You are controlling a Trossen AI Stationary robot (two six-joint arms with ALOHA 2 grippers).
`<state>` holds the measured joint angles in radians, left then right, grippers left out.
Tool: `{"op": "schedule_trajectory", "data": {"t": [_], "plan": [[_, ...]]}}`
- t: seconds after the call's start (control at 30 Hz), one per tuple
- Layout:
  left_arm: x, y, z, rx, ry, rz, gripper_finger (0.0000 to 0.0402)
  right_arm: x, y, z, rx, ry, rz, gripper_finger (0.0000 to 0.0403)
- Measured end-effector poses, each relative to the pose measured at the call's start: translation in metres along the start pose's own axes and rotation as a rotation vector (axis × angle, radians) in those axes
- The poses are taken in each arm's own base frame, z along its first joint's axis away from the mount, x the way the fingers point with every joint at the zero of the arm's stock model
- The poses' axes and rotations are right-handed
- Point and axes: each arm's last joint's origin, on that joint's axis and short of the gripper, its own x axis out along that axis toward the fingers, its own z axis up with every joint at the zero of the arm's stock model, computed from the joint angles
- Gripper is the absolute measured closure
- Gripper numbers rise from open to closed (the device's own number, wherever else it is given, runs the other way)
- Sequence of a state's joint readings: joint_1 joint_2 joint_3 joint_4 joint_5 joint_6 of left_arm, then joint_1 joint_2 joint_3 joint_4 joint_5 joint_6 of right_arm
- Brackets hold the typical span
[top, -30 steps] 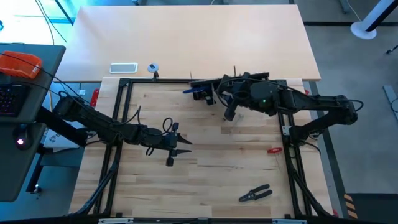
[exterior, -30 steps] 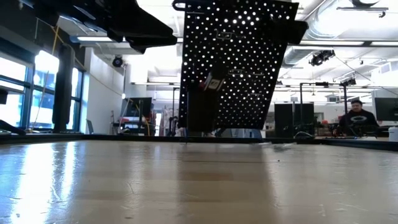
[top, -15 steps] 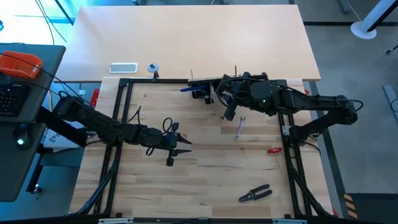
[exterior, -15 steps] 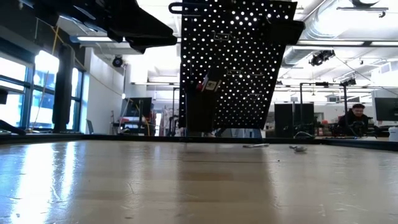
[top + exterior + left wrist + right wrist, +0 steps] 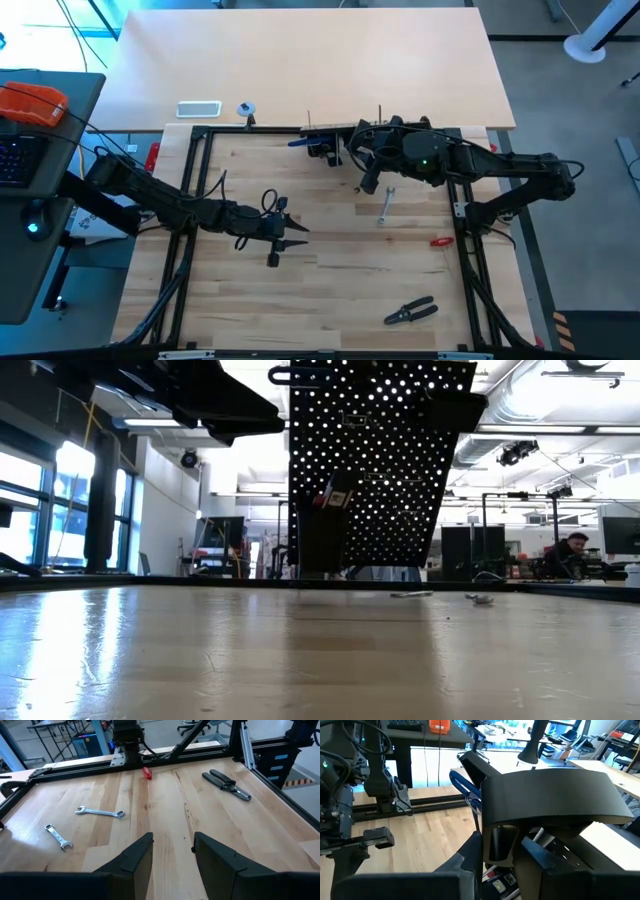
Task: Hang tools onto peg board
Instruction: Hang the c-clamp on the pegboard
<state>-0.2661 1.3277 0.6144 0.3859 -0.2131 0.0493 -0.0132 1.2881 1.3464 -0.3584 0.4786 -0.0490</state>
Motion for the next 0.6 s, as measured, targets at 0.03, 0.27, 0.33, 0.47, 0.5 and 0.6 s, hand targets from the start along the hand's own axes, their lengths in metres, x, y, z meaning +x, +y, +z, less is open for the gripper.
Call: {"op": "schedule_trajectory", "data": {"t": [0.03,0.27,0.33,0.47,0.5,0.6], "plan": [[0.0000,0.0000,0.0000,0.000,0.000,0.000,0.0264,0.0000,0.0000,0.0000,0.000,0.000,0.000,0.0332],[0.0000,0.0000,0.0000,0.000,0.000,0.000,0.0264,0.0000,0.0000,0.0000,0.000,0.000,0.000,0.0332],[0.0000,0.0001,-0.0006,0.006,0.006,0.004,0.0264,0.0000,-0.0001,0.0000,0.000,0.000,0.000,0.0332],[-0.0002,0.0020,-0.0042,0.029,0.047,0.075,0.0264,0.0000,0.0000,0.0000,0.000,0.000,0.000,0.0332],[-0.0005,0.0030,-0.0052,0.047,0.060,0.106,0.0264,0.0000,-0.0001,0.0001,0.000,-0.001,0.000,0.0332],[-0.0036,0.0058,-0.0051,0.101,0.083,0.179,0.0264,0.0000,-0.0001,0.0001,0.000,0.000,0.000,0.0332]]}}
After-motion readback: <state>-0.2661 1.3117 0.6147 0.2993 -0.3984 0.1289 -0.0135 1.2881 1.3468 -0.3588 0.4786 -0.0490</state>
